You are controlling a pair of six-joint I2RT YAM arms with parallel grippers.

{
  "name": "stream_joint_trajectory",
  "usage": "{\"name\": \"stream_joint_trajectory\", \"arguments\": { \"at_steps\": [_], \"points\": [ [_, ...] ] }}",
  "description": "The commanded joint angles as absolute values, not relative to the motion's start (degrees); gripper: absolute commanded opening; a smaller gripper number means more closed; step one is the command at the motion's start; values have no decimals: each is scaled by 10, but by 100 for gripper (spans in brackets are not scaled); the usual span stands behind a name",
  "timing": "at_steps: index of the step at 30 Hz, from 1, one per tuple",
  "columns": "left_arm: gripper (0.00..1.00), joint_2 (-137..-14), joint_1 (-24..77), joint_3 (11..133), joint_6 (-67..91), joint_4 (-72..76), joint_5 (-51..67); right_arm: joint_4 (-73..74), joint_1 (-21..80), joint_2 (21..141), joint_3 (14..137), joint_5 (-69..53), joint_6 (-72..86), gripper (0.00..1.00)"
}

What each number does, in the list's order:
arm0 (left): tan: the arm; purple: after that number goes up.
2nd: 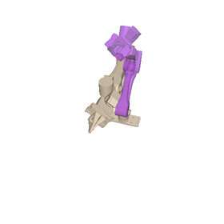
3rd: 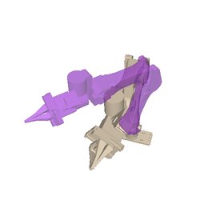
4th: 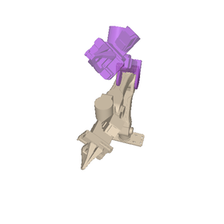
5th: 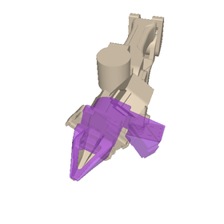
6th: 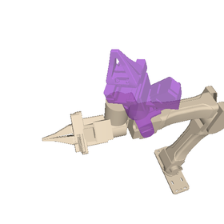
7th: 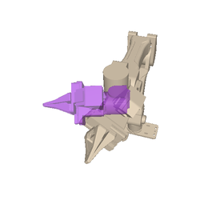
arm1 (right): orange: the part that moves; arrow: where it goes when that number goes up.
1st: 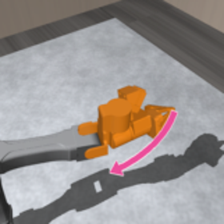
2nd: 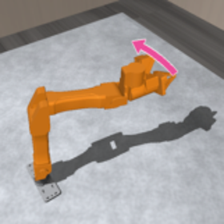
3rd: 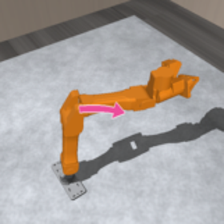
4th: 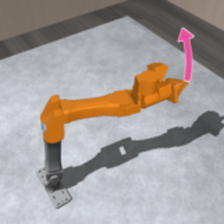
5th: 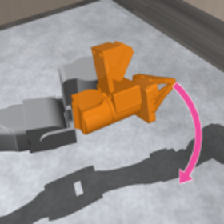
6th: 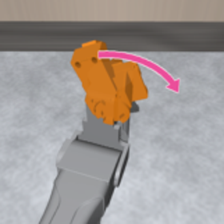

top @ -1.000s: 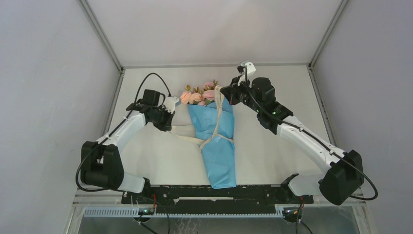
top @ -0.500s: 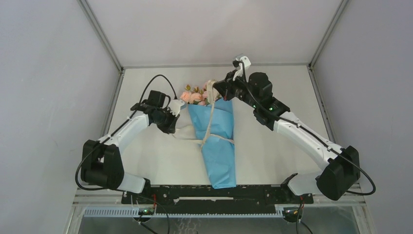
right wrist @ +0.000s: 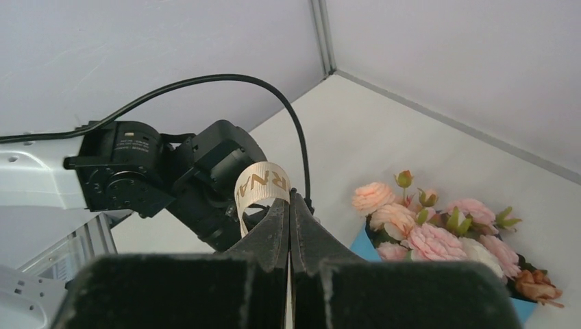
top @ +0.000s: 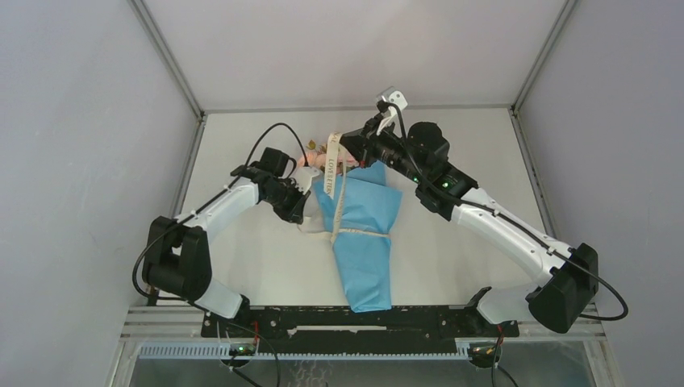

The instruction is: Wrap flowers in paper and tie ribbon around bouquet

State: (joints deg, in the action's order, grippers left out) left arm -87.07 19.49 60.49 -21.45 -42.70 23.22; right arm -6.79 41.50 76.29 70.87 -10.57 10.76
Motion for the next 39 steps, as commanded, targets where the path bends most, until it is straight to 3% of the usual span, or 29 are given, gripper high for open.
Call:
{"name": "stream_joint_trajectory", "arguments": {
  "at_steps": [1,23,25,29,32,35,39],
  "points": [
    [0,-870,195,614,-213,-421,236,-66,399,746,726,-87,108,0],
    [0,-859,214,631,-208,-412,156,-69,381,795,743,-48,122,0],
    [0,-850,203,592,-241,-386,74,-40,309,773,721,17,133,0],
    [0,-820,89,428,-337,-276,-87,-51,-39,639,532,39,227,0],
    [0,-822,-30,387,-393,-242,-111,-55,-269,575,413,16,278,0],
    [0,-813,-72,390,-398,-258,-89,-80,-388,543,320,-35,298,0],
    [0,-832,-102,417,-406,-256,-84,-66,-400,554,308,-45,258,0]
  ]
}}
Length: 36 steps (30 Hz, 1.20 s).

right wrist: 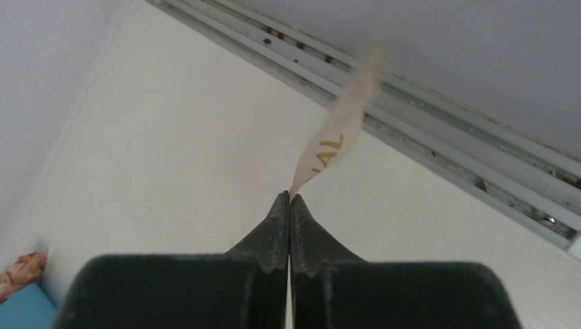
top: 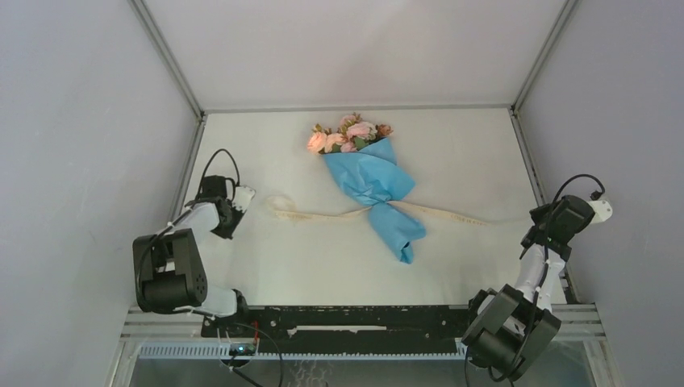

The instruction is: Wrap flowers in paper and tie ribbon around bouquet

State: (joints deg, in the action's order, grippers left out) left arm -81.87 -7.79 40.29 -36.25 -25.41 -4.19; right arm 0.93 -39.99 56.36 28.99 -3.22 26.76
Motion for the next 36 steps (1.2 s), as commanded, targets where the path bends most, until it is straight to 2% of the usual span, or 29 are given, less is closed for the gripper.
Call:
{"name": "stream_joint_trajectory", "arguments": {
  "at_steps": [1,5,7,10,11,12,14,17,20,22,26,30,32,34,35,36],
  "points": [
    [0,-840,-109,429,-405,-261,-81,-69,-400,558,307,-49,254,0],
    [0,-857,-120,464,-399,-266,-74,-90,-390,564,307,-80,257,0],
    [0,-860,-114,489,-389,-302,-33,-91,-355,571,317,-83,249,0],
    [0,-839,-52,537,-396,-386,68,-95,-276,587,332,-94,246,0],
    [3,-825,-16,547,-411,-411,100,-102,-255,591,334,-98,247,0],
    [14,-806,54,553,-418,-420,119,-105,-237,596,340,-104,250,0],
    [46,-794,140,566,-427,-410,149,-106,-207,612,354,-132,254,0],
    [78,-819,231,582,-460,-356,188,-83,-162,634,380,-153,242,0],
    [88,-898,256,615,-504,-324,159,-62,-118,637,395,-158,224,0],
    [99,-967,255,674,-542,-384,151,-42,-98,638,405,-159,214,0],
    [100,-1052,260,729,-601,-428,146,-29,-88,640,408,-172,213,0],
    [100,-1082,273,750,-610,-428,141,-20,-87,632,408,-182,208,0],
    [96,-1092,280,752,-616,-445,144,-12,-88,626,408,-180,202,0],
    [86,-1100,289,741,-621,-456,141,-4,-90,618,409,-179,197,0],
    [75,-1104,294,734,-621,-457,134,-3,-93,615,409,-180,198,0],
    [58,-1107,301,733,-620,-461,123,-3,-98,612,409,-182,200,0]
  ]
}}
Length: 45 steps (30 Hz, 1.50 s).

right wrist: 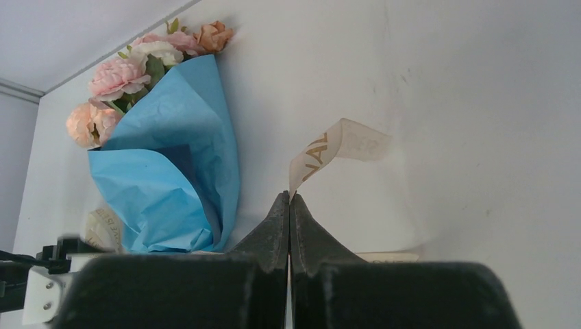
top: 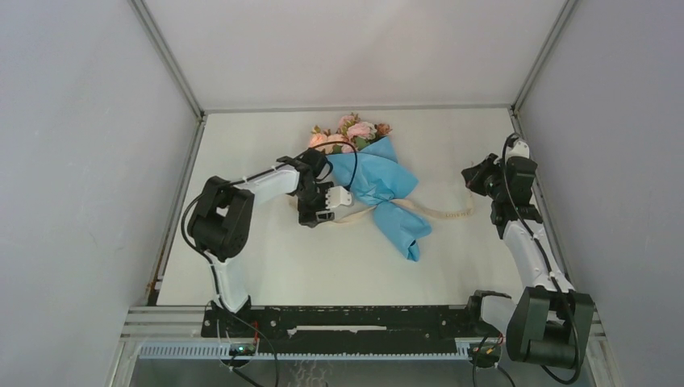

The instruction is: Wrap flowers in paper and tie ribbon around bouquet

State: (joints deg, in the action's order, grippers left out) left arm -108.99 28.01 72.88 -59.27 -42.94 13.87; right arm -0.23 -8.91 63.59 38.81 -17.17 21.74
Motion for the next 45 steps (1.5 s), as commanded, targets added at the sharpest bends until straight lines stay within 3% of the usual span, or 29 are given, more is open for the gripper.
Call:
{"name": "stream_joint_trajectory", "arguments": {
  "at_steps": [1,3,4,13,25,33,37,45],
  "points": [
    [36,-1109,305,733,-614,-463,117,-3,-103,607,409,-185,202,0],
    [4,-1107,306,731,-612,-472,115,-3,-116,592,408,-186,206,0],
    [1,-1104,305,727,-603,-466,103,-3,-125,582,409,-183,208,0],
    [0,-1017,222,644,-470,-312,25,15,-269,494,371,-235,237,0],
    [0,-967,77,587,-445,-265,-17,40,-349,481,348,-249,245,0],
    [0,-945,40,547,-460,-256,-14,25,-420,505,306,-240,275,0],
    [0,-920,50,563,-447,-316,38,42,-376,505,315,-255,268,0],
    [0,-827,135,723,-371,-553,237,224,-67,419,329,-148,306,0]
  ]
}}
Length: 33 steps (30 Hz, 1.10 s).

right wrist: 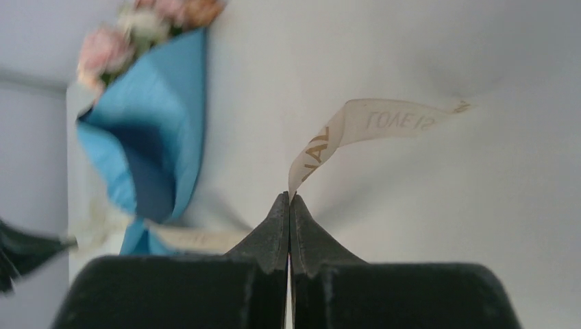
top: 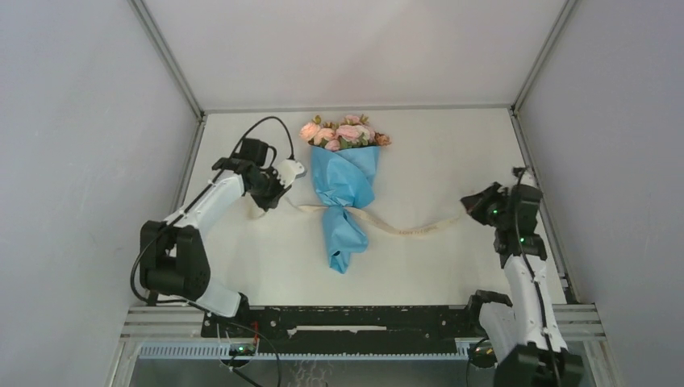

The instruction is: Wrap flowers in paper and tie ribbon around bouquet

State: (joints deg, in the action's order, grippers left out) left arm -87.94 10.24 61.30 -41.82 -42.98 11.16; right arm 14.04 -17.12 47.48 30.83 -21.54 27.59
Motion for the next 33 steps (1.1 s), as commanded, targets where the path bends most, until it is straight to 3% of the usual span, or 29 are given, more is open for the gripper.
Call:
{"name": "stream_joint_trajectory", "arguments": {
  "at_steps": [1,6,11,14,17,18,19,21,23,27,33],
  "points": [
    [0,-824,143,743,-362,-574,253,244,-30,409,326,-134,322,0],
    [0,-804,205,772,-343,-643,317,335,199,335,310,-43,410,0],
    [0,-748,288,784,-323,-680,331,421,341,298,318,14,484,0],
    [0,-702,336,779,-308,-681,315,451,392,291,329,24,512,9],
    [0,-653,375,763,-294,-680,316,485,441,294,358,50,519,38],
    [0,-632,382,755,-289,-681,331,502,456,302,380,68,510,61],
    [0,-621,387,751,-284,-678,340,519,465,313,404,89,497,76],
    [0,-618,389,754,-264,-679,349,527,478,341,451,125,442,87],
    [0,-630,390,755,-241,-684,346,468,480,372,484,106,332,89],
    [0,-638,389,742,-285,-704,325,215,487,447,474,-96,138,86],
    [0,-621,336,732,-360,-679,366,-77,508,628,462,-289,32,81]
  ]
}}
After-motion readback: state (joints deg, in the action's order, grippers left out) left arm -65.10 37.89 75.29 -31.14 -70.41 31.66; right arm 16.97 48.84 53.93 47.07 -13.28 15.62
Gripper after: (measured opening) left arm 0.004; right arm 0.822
